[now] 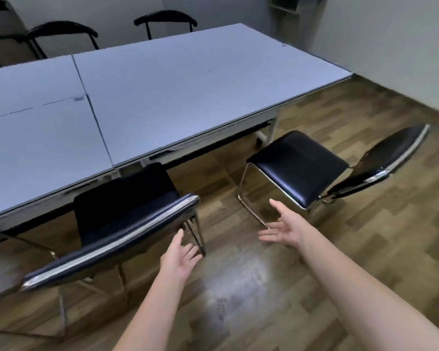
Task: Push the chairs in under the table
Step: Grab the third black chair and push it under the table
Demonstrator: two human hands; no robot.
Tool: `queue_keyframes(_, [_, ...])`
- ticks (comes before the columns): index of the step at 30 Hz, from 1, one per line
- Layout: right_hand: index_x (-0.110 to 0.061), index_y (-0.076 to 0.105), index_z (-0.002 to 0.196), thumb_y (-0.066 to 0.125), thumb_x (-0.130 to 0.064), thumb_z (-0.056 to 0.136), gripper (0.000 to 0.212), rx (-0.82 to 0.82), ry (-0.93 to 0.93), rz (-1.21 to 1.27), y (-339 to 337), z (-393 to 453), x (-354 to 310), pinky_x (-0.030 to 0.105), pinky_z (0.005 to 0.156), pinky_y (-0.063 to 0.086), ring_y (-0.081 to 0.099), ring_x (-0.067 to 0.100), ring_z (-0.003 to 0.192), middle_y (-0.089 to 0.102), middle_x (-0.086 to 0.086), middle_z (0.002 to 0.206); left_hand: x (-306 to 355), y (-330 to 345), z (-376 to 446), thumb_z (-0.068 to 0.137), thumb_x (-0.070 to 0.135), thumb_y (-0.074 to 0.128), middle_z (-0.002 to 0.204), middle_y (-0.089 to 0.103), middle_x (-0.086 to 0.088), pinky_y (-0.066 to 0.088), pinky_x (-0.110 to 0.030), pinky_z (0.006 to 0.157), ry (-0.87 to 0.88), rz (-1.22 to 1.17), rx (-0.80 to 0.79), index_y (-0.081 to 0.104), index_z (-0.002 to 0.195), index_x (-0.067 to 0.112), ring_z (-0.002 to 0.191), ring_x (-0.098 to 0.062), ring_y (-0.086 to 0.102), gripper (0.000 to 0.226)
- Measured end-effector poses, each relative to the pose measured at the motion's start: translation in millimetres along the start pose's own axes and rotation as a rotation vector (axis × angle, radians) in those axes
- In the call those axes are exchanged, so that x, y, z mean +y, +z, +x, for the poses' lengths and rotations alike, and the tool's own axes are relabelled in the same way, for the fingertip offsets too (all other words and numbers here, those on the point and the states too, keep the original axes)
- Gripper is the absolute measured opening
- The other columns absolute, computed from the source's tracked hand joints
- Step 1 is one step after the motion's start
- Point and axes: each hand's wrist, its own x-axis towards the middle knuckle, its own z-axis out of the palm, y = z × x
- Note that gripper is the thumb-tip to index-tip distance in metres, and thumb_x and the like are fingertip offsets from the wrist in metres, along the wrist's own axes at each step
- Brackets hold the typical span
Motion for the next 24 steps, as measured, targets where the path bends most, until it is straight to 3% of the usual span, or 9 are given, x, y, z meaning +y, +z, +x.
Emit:
queue_keyframes(6, [-0.010, 0.010, 0.152, 0.062, -0.041, 0.086, 0.090, 0.047, -0.039, 0.079, -151, -26, -68, 0.061, 0.094, 0.040, 0.037, 0.056, 0.127, 0.023, 0.026, 0.153, -115, 144, -30, 0.093, 0.027, 0.056, 0.154, 0.025, -0.027, 0.029, -0.053, 0.111, -0.108, 0.036, -0.089, 0.012, 0.150, -0.005, 0.139, -0.041, 0.032, 0.079])
queue_keyframes(13, [-0.013, 0.008, 0.153, 0.063, -0.045, 0.084, 0.094, 0.065, -0.099, 0.209, -282, -30, -150, 0.064, 0.094, 0.038, 0.035, 0.058, 0.127, 0.023, 0.026, 0.153, -224, 295, -51, 0.088, 0.033, 0.063, 0.156, 0.015, -0.028, 0.029, -0.060, 0.108, -0.267, 0.064, -0.202, 0.004, 0.152, -0.003, 0.140, -0.047, 0.026, 0.094])
queue_keyframes(20, [-0.014, 0.005, 0.154, 0.066, -0.042, 0.083, 0.097, 0.064, -0.096, 0.264, -361, 14, -243, 0.065, 0.096, 0.038, 0.033, 0.058, 0.128, 0.021, 0.027, 0.154, -280, 433, -28, 0.086, 0.031, 0.066, 0.158, 0.004, -0.026, 0.019, -0.065, 0.108, -0.328, -0.073, -0.197, 0.004, 0.155, 0.012, 0.142, -0.048, 0.018, 0.094])
queue_keyframes(24, [-0.013, 0.007, 0.153, 0.069, -0.040, 0.081, 0.099, 0.073, -0.071, 0.256, -391, 48, -305, 0.065, 0.092, 0.042, 0.037, 0.058, 0.126, 0.022, 0.029, 0.153, -294, 497, -12, 0.088, 0.028, 0.064, 0.160, 0.008, -0.015, 0.020, -0.066, 0.108, -0.314, -0.116, -0.123, 0.022, 0.152, 0.019, 0.143, -0.047, 0.015, 0.077])
